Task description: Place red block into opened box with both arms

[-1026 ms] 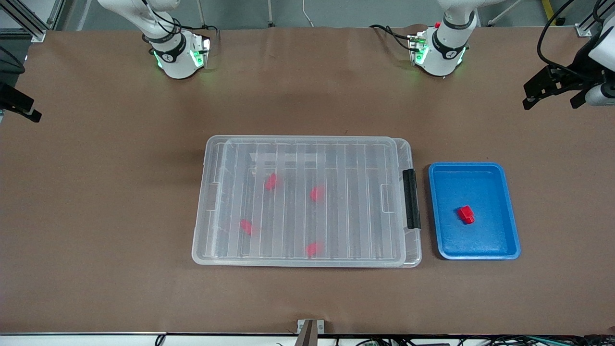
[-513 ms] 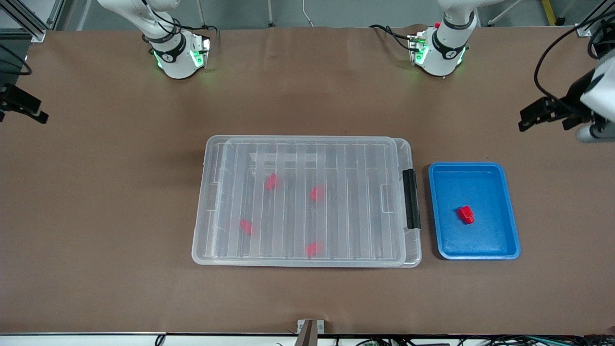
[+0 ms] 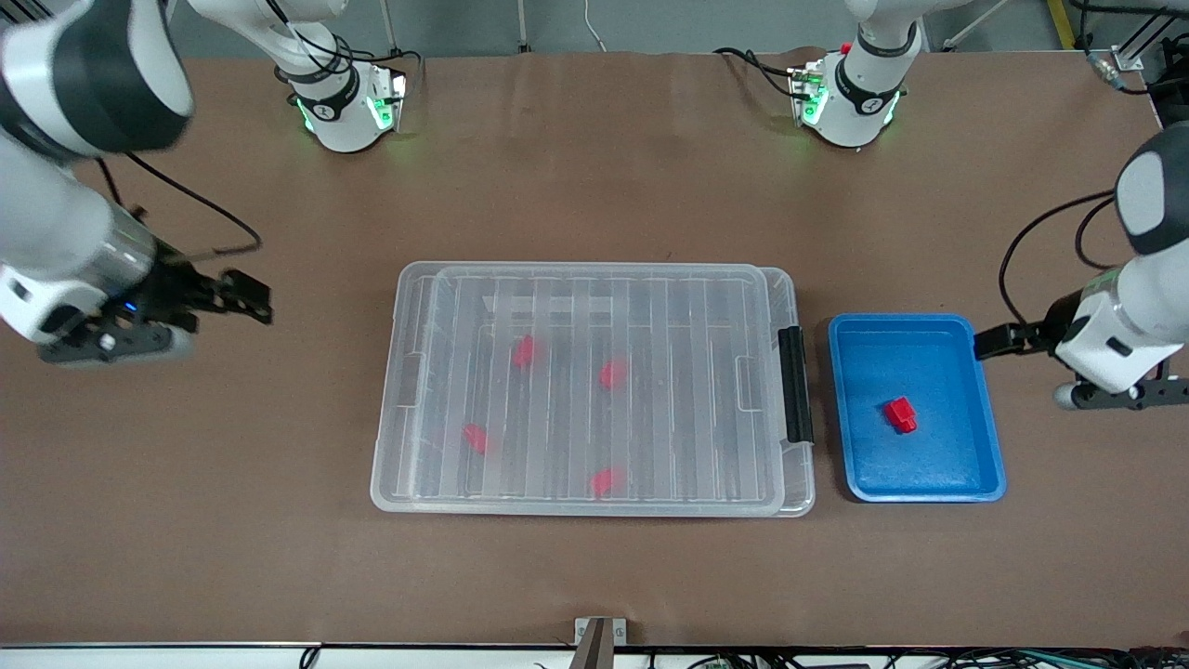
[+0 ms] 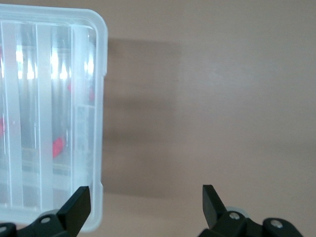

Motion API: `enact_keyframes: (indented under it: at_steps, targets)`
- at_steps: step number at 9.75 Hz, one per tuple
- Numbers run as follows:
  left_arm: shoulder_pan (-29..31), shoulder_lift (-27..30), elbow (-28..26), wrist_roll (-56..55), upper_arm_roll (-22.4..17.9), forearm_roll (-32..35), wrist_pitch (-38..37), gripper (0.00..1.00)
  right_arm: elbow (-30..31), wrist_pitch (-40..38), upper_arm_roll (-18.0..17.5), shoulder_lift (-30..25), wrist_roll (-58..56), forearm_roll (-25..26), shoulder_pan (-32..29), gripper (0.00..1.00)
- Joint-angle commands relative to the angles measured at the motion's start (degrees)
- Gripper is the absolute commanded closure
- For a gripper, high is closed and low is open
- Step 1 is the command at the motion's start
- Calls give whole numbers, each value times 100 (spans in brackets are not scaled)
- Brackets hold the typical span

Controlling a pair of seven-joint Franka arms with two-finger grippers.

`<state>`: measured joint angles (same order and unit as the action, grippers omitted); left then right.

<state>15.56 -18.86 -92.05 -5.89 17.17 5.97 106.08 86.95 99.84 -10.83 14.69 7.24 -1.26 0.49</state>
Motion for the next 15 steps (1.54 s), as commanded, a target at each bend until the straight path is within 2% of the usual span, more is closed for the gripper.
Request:
enact_keyframes:
  at_steps: [1, 3, 4, 5, 9, 12, 13, 15]
  targets:
    - [289, -572, -348, -62, 50, 62, 753, 0, -81, 412, -262, 576, 331, 55, -41, 0]
    - [359, -1135, -348, -455, 50, 88, 1220, 0, -73, 667, -262, 789, 331, 160, 160, 0]
    - [342, -1381, -357, -640, 41, 88, 1448, 0, -73, 965, -262, 1085, 331, 439, 188, 0]
    - [325, -1592, -357, -807, 41, 97, 1616, 0, -73, 1237, -262, 1271, 322, 512, 180, 0]
    - [254, -1849, -357, -1239, 41, 106, 1749, 0, -90, 1705, -262, 1694, 305, 530, 302, 0]
    - [132, -2077, -357, -1686, 41, 106, 1828, 0, -73, 1697, -262, 1712, 278, 539, 355, 0]
    - [105, -2130, -349, -1870, 41, 106, 1837, 5, -73, 1697, -262, 1712, 269, 574, 355, 0]
    - [35, -2262, -322, -2004, 41, 106, 1872, 9, -46, 1653, -262, 1712, 252, 626, 382, 0]
